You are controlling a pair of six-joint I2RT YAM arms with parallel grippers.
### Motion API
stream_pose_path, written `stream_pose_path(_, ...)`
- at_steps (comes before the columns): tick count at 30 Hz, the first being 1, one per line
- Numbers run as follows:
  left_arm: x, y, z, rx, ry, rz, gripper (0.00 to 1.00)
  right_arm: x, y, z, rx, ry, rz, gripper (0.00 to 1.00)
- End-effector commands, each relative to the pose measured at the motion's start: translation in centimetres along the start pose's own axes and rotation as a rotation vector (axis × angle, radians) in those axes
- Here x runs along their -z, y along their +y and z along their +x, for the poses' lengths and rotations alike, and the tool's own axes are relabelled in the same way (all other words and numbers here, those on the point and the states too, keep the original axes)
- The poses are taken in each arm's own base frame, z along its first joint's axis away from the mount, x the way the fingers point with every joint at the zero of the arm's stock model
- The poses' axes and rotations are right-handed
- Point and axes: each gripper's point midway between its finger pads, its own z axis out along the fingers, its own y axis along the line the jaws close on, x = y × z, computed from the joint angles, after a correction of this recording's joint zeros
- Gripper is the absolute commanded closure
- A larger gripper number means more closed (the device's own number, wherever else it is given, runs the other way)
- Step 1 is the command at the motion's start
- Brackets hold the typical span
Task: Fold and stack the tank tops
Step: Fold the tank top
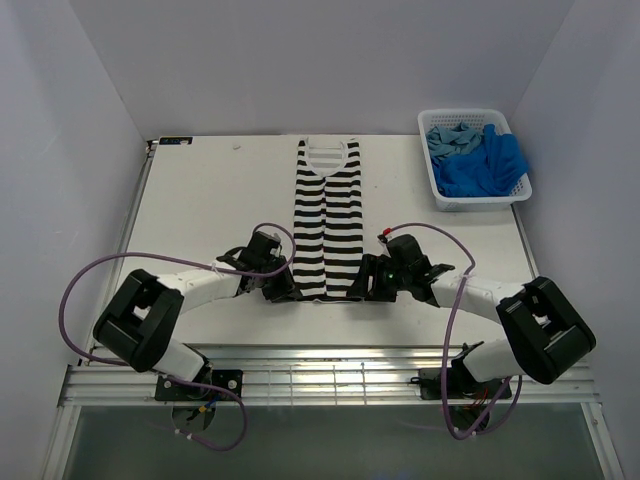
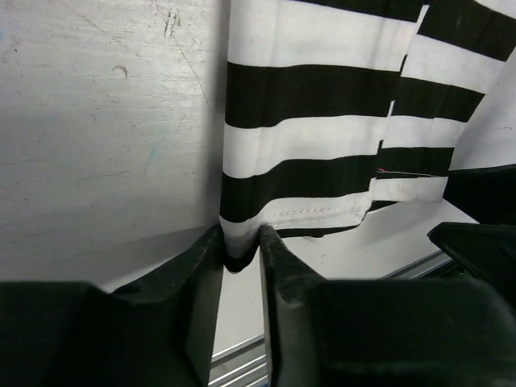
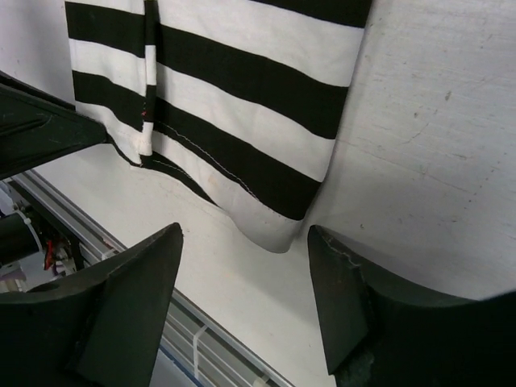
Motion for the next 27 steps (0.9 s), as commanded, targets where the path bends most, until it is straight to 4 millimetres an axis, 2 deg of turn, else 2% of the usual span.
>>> stream_pose_path(1,-0.7,3.4,1.2,0.000,0.029,-0.139,0.67,-0.3,-1.5,1.6,-0.040,0.047,0.055,0.32)
stream_pose_path(2,-0.7,3.5,1.2,0.002,0.031,-0.141,0.79,-0.3,-1.7,1.4,-0.041,0.044,0.068,0.38)
stream_pose_path(4,-0.8,3.5,1.2,0.004,0.036,-0.143,0.90,-0.5,-2.1,1.6,-0.047,0.054,0.084,0.44)
stream_pose_path(5,-0.8,3.4,1.3,0.005,0.042,-0.137,1.00,-0.6,-2.0,1.6,-0.045,0.059,0.083,0.51)
stream_pose_path(7,-0.9,3.3,1.5,-0.003,0.052,-0.131,1.00,-0.9,-2.3,1.9,-0.053,0.079,0.092,0.59)
stream_pose_path(8,-0.8,3.1,1.5,-0.005,0.054,-0.124,1.00,-1.0,-2.3,1.9,-0.054,0.081,0.094,0.70)
stream_pose_path(10,-0.6,3.1,1.6,-0.003,0.056,-0.124,1.00,-1.1,-2.5,2.1,-0.057,0.089,0.102,0.82)
stream_pose_path(11,-0.3,2.9,1.5,-0.003,0.053,-0.116,1.00,-1.0,-2.4,2.1,-0.057,0.088,0.099,0.92)
stream_pose_path(12,-0.1,2.9,1.7,-0.002,0.060,-0.118,1.00,-0.9,-2.1,1.7,-0.053,0.077,0.090,0.92)
stream_pose_path(14,0.5,2.9,1.8,0.004,0.058,-0.120,1.00,-0.3,-2.2,2.4,-0.057,0.099,0.100,0.92)
stream_pose_path(21,3.8,2.0,2.4,0.013,0.063,-0.109,1.00,2.2,-0.2,3.6,-0.035,0.098,0.049,0.92)
stream_pose_path(25,4.7,-0.2,1.4,0.011,0.050,-0.051,1.00,2.9,0.9,2.9,-0.032,0.068,0.019,0.92)
stream_pose_path(27,4.8,-1.1,1.1,0.013,0.060,-0.032,1.00,3.2,1.6,2.0,-0.022,0.046,0.010,0.92)
